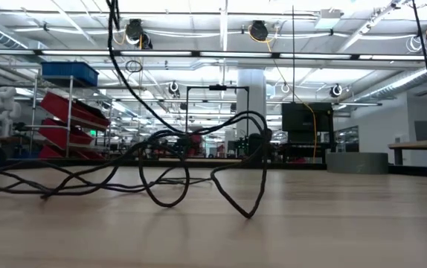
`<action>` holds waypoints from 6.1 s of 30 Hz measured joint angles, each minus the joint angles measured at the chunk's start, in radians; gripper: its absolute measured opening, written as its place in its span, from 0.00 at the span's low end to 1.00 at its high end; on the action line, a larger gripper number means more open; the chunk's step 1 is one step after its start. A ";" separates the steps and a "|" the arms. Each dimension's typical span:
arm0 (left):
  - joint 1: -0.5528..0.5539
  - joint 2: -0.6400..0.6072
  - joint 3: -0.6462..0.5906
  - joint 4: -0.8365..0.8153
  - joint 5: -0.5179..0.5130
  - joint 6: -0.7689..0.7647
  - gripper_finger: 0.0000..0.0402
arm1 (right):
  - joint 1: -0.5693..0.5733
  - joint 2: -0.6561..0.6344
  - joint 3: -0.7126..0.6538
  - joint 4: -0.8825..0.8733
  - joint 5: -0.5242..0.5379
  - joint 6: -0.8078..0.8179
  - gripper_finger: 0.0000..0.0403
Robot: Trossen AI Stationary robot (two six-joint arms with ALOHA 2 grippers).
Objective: Coil cords
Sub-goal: Coil the black wire onto the spool
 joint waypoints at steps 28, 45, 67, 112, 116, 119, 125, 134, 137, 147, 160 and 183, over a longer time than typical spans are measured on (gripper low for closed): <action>-0.009 0.000 0.000 -0.047 0.109 0.000 0.00 | 0.087 -0.003 0.580 -0.659 0.049 0.000 0.00; -0.046 0.001 -0.001 0.078 0.156 -0.025 0.00 | 0.075 0.108 0.593 -0.738 0.215 0.024 0.00; -0.041 0.006 0.000 0.083 0.155 -0.105 0.00 | 0.145 0.142 0.592 -0.654 0.472 -0.202 0.00; -0.029 0.001 0.001 0.080 -0.143 0.113 0.00 | 0.034 -0.082 0.545 -1.495 0.251 0.455 0.23; -0.029 0.001 0.001 0.079 -0.143 0.109 0.00 | -0.025 -0.159 0.545 -1.539 0.079 0.395 0.23; -0.029 0.001 0.001 0.079 -0.143 0.108 0.00 | -0.048 -0.241 0.545 -1.572 -0.099 0.351 0.23; -0.029 0.001 0.001 0.077 -0.142 0.108 0.00 | 0.006 -0.387 0.521 -1.662 -0.227 0.473 0.23; -0.029 0.001 0.001 0.077 -0.141 0.106 0.00 | 0.264 -0.603 -0.024 -1.427 0.032 0.708 0.23; -0.029 0.001 0.001 0.078 -0.140 0.106 0.00 | 0.303 -0.670 -0.251 -1.224 0.084 0.740 0.23; -0.029 0.001 0.001 0.080 -0.067 0.104 0.00 | 0.203 -0.730 -0.732 -0.027 0.060 0.186 0.23; -0.029 0.001 0.001 0.077 -0.066 0.105 0.00 | -0.024 -0.644 -0.771 0.482 -0.216 -0.036 0.25; -0.030 0.001 0.000 0.072 -0.066 0.101 0.00 | -0.068 -0.577 -0.772 0.615 -0.418 0.087 0.40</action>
